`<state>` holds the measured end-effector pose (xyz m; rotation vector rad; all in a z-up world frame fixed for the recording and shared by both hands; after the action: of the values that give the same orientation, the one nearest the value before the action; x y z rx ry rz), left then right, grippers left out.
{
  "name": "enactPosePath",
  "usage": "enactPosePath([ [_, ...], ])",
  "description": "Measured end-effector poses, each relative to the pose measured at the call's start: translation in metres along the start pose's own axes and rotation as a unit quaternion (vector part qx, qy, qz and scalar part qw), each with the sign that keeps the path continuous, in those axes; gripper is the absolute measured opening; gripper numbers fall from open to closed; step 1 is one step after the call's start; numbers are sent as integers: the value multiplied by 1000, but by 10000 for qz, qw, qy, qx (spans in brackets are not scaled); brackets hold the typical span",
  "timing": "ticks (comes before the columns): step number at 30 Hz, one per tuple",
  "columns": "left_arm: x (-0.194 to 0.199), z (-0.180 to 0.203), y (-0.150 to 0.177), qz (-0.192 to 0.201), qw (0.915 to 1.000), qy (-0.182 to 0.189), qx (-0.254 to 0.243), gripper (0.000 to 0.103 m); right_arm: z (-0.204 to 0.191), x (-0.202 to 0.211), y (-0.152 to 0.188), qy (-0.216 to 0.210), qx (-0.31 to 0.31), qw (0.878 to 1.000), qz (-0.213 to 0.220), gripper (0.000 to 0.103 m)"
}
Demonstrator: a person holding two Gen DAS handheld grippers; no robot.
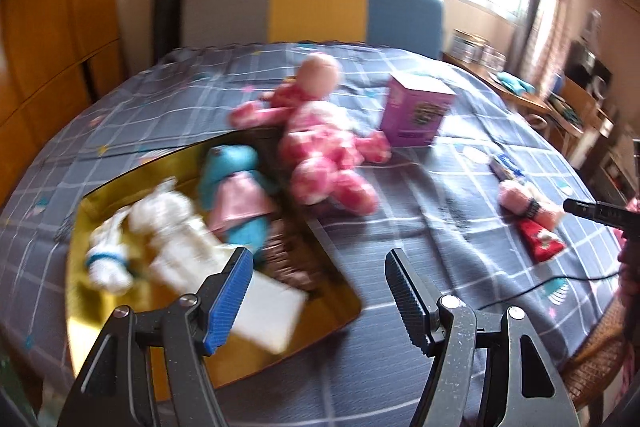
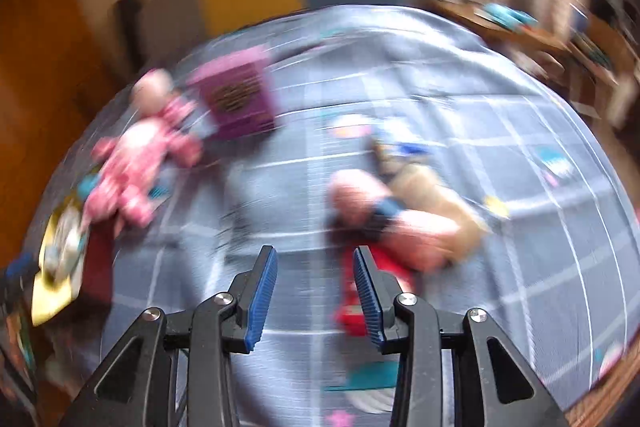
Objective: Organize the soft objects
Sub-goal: 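Move both tools back toward the pink towel and red sock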
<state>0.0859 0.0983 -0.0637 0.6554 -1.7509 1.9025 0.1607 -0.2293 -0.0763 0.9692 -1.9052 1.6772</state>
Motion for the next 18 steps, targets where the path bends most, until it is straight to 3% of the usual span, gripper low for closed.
enactPosePath([
  [5, -21, 46, -11, -124, 9988, 365, -315, 70, 61, 8, 6, 450, -781, 9959, -40, 40],
  [14, -65, 140, -18, -716, 9867, 1365, -508, 69, 104, 18, 18, 111, -1806, 9835, 42, 40],
  [18, -81, 174, -18, -919, 9812, 1593, -593, 69, 107, 20, 17, -49, -1958, 9805, 185, 40],
])
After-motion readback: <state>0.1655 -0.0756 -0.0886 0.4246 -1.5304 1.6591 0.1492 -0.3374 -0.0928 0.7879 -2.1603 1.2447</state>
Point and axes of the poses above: each gripper's, at about its wrist camera, not at the fingertips, and x roughly against the way its jaws point, z to its right, y to its underside, the point moved 7 cm from there along -x, roughly the way its jaws point, and after that the axes turned 6 degrees about z, right-handed, at the moved point
